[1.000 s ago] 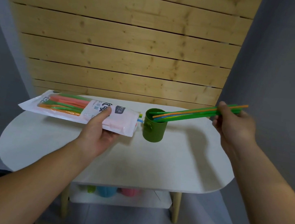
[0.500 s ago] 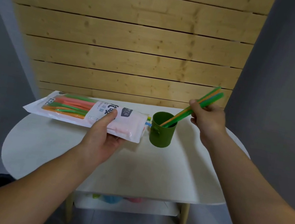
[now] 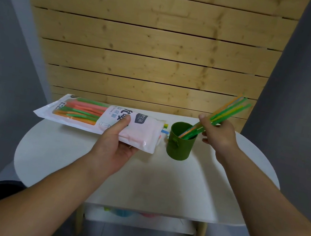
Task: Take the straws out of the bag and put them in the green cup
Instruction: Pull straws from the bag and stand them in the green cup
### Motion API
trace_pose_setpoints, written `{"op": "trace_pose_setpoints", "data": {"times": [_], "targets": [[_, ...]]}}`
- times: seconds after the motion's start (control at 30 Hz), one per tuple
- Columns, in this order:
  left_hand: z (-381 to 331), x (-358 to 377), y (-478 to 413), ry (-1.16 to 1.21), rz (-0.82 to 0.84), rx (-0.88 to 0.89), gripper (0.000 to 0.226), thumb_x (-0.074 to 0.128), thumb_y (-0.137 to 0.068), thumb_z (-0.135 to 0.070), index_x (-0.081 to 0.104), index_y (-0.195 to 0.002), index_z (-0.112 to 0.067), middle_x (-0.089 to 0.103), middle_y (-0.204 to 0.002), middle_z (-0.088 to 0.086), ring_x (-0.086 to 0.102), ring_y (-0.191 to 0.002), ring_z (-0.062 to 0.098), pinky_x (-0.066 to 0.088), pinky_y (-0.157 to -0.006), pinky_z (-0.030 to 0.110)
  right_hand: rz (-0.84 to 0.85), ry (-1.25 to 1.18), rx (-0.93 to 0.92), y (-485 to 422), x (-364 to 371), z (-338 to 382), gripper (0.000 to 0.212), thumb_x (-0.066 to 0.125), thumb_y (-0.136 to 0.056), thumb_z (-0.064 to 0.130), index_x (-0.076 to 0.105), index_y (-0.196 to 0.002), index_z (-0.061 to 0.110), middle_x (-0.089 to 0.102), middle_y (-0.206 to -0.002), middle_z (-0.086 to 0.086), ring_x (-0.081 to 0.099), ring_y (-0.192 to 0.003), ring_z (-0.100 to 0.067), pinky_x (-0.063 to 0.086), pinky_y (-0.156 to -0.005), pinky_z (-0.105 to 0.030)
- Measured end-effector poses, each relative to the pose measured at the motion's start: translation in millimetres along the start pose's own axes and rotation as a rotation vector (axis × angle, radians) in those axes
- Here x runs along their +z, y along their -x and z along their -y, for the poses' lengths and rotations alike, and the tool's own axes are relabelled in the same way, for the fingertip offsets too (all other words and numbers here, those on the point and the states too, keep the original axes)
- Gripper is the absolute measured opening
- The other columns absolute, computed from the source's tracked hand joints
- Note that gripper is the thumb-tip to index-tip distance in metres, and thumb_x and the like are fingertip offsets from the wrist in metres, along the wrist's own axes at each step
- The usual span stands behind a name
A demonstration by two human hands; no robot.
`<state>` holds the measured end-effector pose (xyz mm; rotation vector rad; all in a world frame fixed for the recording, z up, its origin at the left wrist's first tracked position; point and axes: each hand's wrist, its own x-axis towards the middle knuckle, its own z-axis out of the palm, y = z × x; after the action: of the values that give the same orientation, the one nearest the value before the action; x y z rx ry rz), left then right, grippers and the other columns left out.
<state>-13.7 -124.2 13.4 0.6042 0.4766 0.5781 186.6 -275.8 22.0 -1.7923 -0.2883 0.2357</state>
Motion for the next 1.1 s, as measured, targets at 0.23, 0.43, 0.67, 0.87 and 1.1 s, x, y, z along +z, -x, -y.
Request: {"op": "trace_pose_setpoints", "data": {"times": [0.23,0.43,0.67,0.87,1.1], "targets": [[-12.1,2.0,5.1,-0.052,0.038,0.049,0.038,0.065,-0.095,-0.018,0.059,-0.132,-0.016,0.077,-0.115,0.009,0.074,-0.106,0.026,0.058,-0.091,0.051,0.177,0.183,0.255,53.1,3.7,14.7,0.050,0.042,-0.100,0.052,0.062,-0.092,0.007,0.058,-0.076,-0.008,0.054,-0.061,-0.020,0.047,-0.055,-0.030],[-14.7,6.4,10.4,-0.068,0.068,0.065,0.024,0.063,-0.097,-0.017,0.064,-0.121,-0.015,0.078,-0.109,0.007,0.076,-0.098,0.022,0.061,-0.085,0.046,0.349,-0.339,0.218,85.1,35.5,35.3,0.032,0.058,-0.097,0.039,0.066,-0.097,0.008,0.060,-0.080,-0.008,0.056,-0.058,-0.016,0.049,-0.053,-0.026],[-11.4,7.2,14.1,-0.081,0.056,0.071,0.035,0.065,-0.095,-0.016,0.061,-0.130,-0.015,0.078,-0.112,0.009,0.076,-0.099,0.024,0.063,-0.079,0.042,0.359,-0.536,0.206,88.5,45.8,36.4,0.008,0.068,-0.091,0.014,0.068,-0.089,0.007,0.066,-0.071,-0.005,0.063,-0.056,-0.011,0.055,-0.057,-0.022],[-13.8,6.6,13.6,-0.072,0.054,0.084,0.032,0.065,-0.095,-0.015,0.062,-0.126,-0.017,0.079,-0.106,0.007,0.077,-0.092,0.022,0.064,-0.074,0.041,0.336,-0.611,0.235,86.1,44.1,36.9,0.006,0.065,-0.092,0.001,0.068,-0.094,-0.004,0.071,-0.076,-0.011,0.070,-0.058,-0.012,0.061,-0.070,-0.023],[-20.0,6.9,14.6,-0.019,0.030,0.074,0.024,0.065,-0.096,-0.015,0.064,-0.120,-0.016,0.080,-0.104,0.006,0.078,-0.089,0.020,0.064,-0.074,0.041,0.204,-0.701,0.294,73.7,26.5,37.7,0.003,0.067,-0.089,0.001,0.066,-0.088,-0.001,0.064,-0.081,-0.014,0.065,-0.070,-0.015,0.060,-0.064,-0.021]]}}
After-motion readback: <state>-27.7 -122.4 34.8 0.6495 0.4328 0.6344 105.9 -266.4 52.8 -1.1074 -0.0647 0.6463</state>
